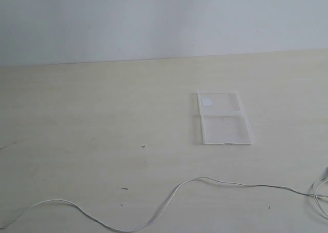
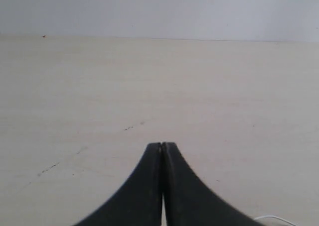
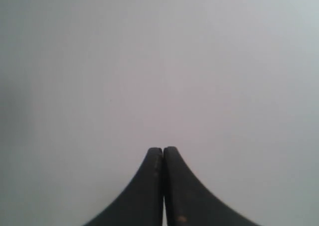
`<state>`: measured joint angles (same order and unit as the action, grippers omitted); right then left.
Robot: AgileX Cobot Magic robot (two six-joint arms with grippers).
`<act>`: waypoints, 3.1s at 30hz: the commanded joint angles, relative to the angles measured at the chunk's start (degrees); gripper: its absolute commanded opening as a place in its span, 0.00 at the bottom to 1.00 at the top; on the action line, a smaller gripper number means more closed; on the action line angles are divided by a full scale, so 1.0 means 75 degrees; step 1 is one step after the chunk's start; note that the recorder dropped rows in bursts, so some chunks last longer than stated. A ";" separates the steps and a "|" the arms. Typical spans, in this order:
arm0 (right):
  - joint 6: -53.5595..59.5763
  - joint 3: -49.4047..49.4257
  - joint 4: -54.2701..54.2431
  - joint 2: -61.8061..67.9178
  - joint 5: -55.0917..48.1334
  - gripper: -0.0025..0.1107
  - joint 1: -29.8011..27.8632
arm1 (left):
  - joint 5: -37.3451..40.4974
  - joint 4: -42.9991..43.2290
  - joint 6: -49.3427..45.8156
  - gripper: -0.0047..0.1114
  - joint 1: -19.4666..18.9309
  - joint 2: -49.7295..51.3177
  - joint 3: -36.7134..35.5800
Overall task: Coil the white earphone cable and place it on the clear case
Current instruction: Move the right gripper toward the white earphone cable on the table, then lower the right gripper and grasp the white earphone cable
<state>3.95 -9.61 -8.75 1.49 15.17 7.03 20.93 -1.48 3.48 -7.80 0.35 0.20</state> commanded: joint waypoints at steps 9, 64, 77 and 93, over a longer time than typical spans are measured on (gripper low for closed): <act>0.1077 -0.3379 -0.0042 0.3390 -0.4544 0.02 -0.0048 | -0.0081 -0.0031 -0.0010 0.04 0.0051 -0.0046 -0.0027; 0.5660 -0.9456 0.1572 1.4837 -1.0601 0.03 0.4256 | -0.0081 -0.0031 -0.0010 0.04 0.0051 -0.0046 -0.0027; 0.5621 -0.9456 0.1167 1.5677 -1.0004 0.41 0.4306 | -0.0081 -0.0031 -0.0010 0.04 0.0051 -0.0046 -0.0027; 0.6074 -0.9437 0.1355 1.6382 -0.9971 0.43 0.4306 | -0.0081 -0.0031 -0.0010 0.04 0.0051 -0.0046 -0.0027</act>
<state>48.87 -80.32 0.70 122.98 -60.11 39.24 20.93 -1.48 3.48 -7.80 0.35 0.20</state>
